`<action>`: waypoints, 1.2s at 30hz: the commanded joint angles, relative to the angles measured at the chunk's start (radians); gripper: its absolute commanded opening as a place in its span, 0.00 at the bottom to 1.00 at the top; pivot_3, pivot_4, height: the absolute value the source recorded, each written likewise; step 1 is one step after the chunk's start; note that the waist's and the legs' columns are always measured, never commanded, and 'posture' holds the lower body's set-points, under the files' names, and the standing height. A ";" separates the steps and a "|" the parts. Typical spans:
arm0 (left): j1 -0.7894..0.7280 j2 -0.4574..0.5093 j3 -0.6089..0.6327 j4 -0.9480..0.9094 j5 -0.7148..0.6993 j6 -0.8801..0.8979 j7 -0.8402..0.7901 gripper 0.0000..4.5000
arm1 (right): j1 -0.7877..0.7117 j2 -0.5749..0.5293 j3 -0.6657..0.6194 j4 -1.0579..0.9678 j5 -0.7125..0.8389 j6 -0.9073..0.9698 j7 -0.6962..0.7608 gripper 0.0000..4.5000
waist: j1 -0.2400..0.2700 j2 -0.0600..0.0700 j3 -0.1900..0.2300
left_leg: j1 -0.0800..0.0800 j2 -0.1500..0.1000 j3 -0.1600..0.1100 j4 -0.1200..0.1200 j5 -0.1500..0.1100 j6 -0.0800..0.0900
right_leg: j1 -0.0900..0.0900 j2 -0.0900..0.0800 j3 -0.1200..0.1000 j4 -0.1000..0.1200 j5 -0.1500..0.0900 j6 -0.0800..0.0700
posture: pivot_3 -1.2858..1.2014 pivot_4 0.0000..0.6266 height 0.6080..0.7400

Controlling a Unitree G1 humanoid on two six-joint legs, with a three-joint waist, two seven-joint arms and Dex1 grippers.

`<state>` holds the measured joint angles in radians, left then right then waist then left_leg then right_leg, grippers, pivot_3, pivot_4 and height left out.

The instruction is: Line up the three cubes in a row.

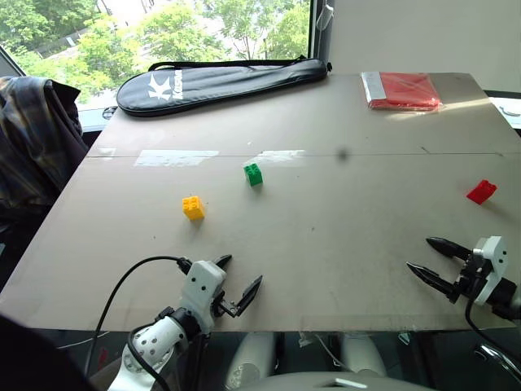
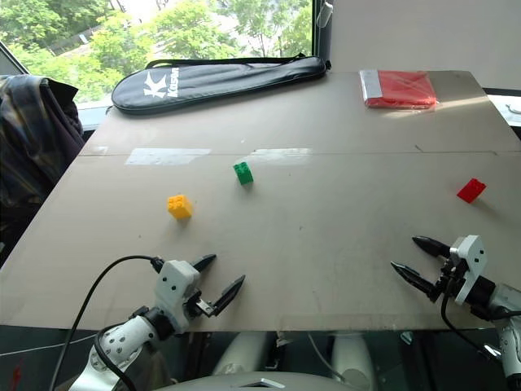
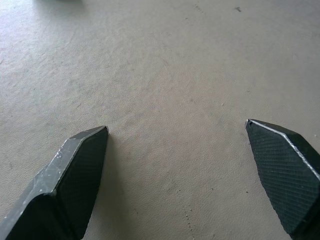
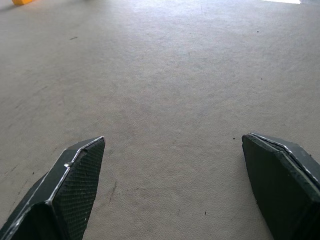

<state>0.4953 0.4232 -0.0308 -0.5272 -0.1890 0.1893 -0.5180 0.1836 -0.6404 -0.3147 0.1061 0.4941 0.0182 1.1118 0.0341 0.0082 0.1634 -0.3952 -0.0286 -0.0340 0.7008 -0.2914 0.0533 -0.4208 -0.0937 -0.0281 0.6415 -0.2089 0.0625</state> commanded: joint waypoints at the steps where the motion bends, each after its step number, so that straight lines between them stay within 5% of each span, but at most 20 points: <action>1: -0.019 0.011 -0.020 0.024 -0.015 0.022 -0.028 1.00 | 0.042 0.018 0.005 -0.047 0.002 0.000 -0.009 1.00 | 0.003 0.000 0.000 | 0.000 0.000 0.000 0.000 0.000 0.000 | 0.000 0.000 0.000 0.000 0.000 0.000 | 0.52 0.24 0.65; 24: -0.130 0.026 -0.032 0.106 -0.026 0.015 -0.099 1.00 | 0.121 0.063 -0.049 -0.155 0.053 0.014 -0.116 1.00 | 0.004 0.000 0.000 | -0.001 0.000 -0.001 0.000 0.000 0.000 | 0.000 0.000 -0.001 0.000 0.000 0.000 | 0.52 0.24 0.65; 36: -0.446 0.154 -0.010 -0.066 -0.228 0.262 -0.250 1.00 | -0.100 0.205 -0.163 -0.284 -0.080 0.245 -0.842 1.00 | 0.006 -0.001 0.002 | -0.007 -0.001 -0.002 0.000 0.000 0.000 | -0.006 0.004 -0.002 0.001 0.003 -0.005 | 0.52 0.24 0.65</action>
<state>0.1073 0.5580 -0.0562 -0.5135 -0.3451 0.3990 -0.7364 0.1131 -0.4469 -0.4329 -0.1436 0.4457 0.2158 0.3993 0.0399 0.0068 0.1659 -0.4023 -0.0293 -0.0351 0.7008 -0.2909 0.0526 -0.4271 -0.0892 -0.0294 0.6426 -0.2060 0.0577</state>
